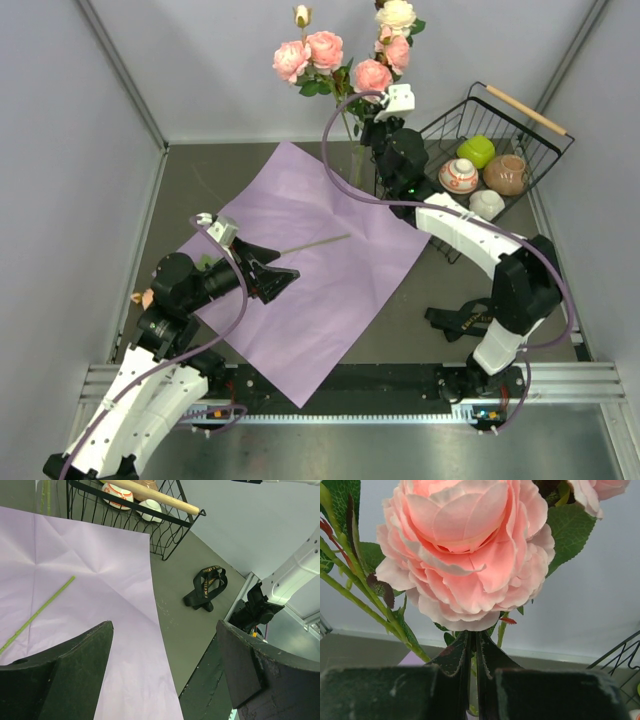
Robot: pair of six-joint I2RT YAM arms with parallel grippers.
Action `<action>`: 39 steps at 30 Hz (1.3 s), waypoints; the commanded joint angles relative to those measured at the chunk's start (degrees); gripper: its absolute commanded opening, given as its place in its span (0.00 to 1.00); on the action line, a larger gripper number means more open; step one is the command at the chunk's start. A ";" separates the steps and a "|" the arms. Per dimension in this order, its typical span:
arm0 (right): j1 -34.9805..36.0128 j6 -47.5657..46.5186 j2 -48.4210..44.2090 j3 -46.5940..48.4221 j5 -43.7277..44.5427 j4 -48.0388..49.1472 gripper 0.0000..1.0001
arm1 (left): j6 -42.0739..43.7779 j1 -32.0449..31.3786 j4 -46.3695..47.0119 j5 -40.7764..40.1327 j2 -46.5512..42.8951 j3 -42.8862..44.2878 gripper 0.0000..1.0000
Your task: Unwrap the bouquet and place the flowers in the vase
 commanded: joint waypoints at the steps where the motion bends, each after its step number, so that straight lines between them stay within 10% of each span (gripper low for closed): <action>1: -0.24 0.97 0.85 3.27 0.75 1.28 0.02 | 0.90 0.17 2.04 -0.19 -0.36 0.97 0.89; 20: -0.16 1.41 2.08 2.04 0.75 0.32 0.08 | 0.98 0.26 2.04 -0.19 -0.45 0.45 0.89; 39: -0.16 4.04 -1.25 -1.38 0.49 -1.00 0.34 | 0.37 0.17 1.87 -0.19 -1.15 0.45 0.89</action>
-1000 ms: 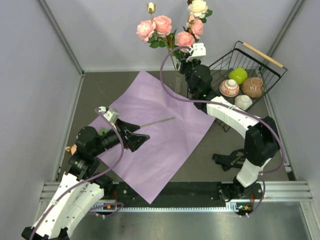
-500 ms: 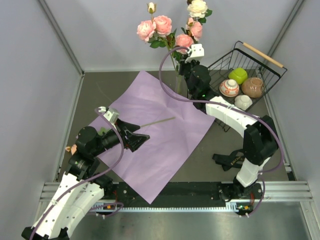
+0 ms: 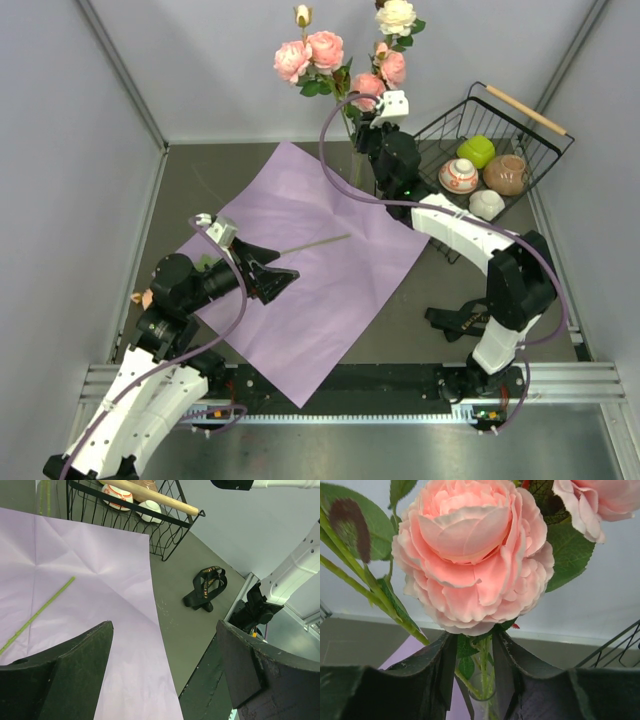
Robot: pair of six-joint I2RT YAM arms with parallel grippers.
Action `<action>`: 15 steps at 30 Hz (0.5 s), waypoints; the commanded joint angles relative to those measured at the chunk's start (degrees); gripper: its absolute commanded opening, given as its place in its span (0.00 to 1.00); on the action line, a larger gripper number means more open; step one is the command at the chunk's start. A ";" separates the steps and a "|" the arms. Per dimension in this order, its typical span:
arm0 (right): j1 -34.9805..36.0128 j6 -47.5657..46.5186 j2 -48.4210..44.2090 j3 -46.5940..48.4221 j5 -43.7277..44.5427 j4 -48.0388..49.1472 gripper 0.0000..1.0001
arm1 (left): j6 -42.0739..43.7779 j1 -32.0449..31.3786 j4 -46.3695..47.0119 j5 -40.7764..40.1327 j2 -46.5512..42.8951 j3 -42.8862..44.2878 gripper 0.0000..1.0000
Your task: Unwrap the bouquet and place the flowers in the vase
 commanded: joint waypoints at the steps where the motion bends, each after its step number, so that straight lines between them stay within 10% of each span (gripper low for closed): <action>1: -0.16 1.18 -3.51 -1.10 0.57 0.72 0.35 | 0.37 0.17 1.91 -0.19 -0.83 0.36 0.89; 15: -0.07 5.22 -9.04 -1.63 1.10 -9.81 0.68 | -0.60 0.17 2.00 -0.28 -1.53 -0.52 0.90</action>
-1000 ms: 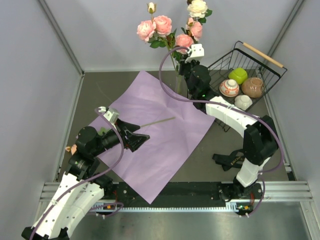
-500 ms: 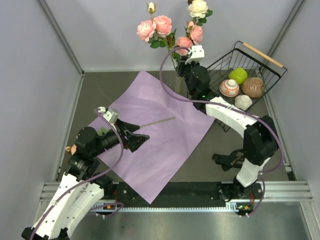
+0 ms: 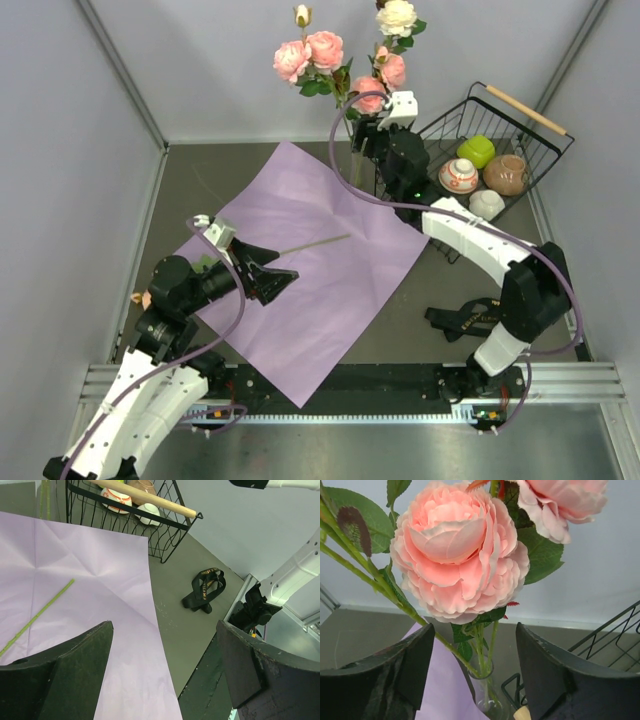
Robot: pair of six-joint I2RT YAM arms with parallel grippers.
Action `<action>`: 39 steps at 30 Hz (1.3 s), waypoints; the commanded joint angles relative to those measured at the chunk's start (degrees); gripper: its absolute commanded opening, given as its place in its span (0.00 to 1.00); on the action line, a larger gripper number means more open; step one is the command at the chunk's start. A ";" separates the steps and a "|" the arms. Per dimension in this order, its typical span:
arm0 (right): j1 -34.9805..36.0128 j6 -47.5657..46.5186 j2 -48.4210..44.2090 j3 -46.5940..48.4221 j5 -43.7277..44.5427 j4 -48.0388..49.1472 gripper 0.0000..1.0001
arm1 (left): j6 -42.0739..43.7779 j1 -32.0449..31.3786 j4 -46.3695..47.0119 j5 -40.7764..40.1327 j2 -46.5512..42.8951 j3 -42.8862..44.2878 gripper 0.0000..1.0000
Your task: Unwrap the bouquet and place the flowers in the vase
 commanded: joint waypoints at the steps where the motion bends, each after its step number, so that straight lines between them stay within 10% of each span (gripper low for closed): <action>1: -0.16 2.88 -5.04 0.97 1.25 -5.49 0.71 | -0.64 0.17 2.13 -0.30 -0.57 -0.52 0.90; 6: -0.07 6.31 -10.13 -1.22 0.21 -15.58 0.86 | -1.96 0.26 1.87 -1.97 0.49 -0.87 0.90; 12: -0.07 10.61 -23.40 -9.21 -4.18 -30.88 0.96 | -10.64 0.34 -10.85 -26.45 5.22 2.81 0.90; 22: 2.65 18.09 -39.14 -27.57 -23.09 -44.79 0.97 | -47.18 7.29 -19.14 -45.30 17.08 -0.17 0.91; 32: 8.10 19.77 -40.73 -28.74 -23.18 -45.41 0.96 | -67.07 11.41 -6.50 -45.84 26.67 -7.54 0.68; 39: 8.11 17.74 -43.45 -28.82 -21.42 -46.99 0.97 | -73.42 14.58 13.55 -44.50 33.79 -15.46 0.77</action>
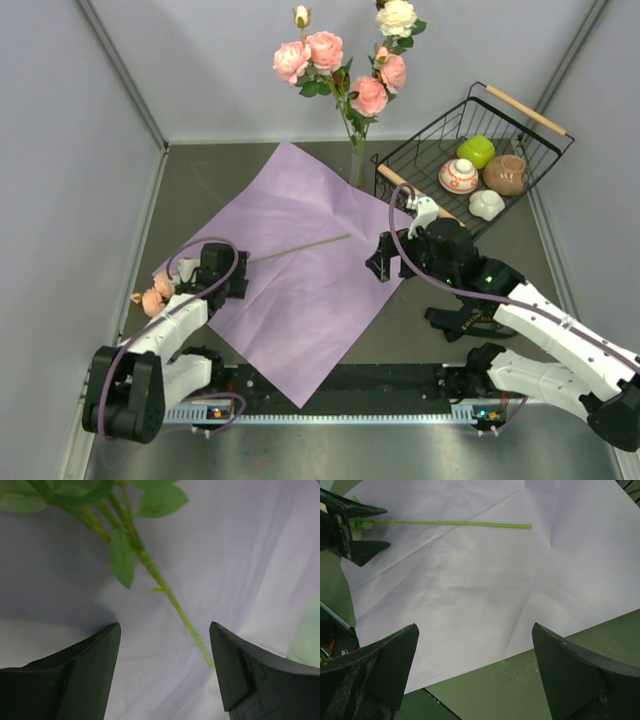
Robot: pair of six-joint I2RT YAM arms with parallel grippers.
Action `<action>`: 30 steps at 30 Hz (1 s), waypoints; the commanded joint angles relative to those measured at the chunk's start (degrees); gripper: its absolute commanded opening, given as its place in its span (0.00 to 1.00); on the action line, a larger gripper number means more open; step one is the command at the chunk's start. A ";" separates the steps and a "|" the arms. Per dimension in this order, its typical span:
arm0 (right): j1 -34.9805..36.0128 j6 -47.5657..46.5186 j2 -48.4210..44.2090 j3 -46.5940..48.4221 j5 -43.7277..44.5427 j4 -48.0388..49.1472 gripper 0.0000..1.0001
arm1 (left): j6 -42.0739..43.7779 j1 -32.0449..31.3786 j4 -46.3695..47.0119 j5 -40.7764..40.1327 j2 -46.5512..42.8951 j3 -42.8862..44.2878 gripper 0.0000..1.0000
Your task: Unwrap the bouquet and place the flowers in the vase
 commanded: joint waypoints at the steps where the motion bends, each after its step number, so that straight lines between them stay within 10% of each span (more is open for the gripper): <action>1: 0.63 -1.06 -2.45 1.62 1.09 0.07 0.97 | -7.45 0.99 14.80 -2.48 3.30 -3.02 0.78; 12: 0.63 -1.49 0.44 2.94 0.74 -0.11 0.97 | -9.30 3.45 25.44 -1.16 12.45 -5.49 0.64; 22: 0.54 -2.29 5.01 6.19 -0.75 0.16 0.98 | 11.07 3.45 26.24 -1.53 1.57 -2.94 0.01; 30: 0.63 -4.31 7.04 10.93 -0.75 0.07 0.99 | 21.59 3.45 16.89 9.13 -12.22 -1.09 0.00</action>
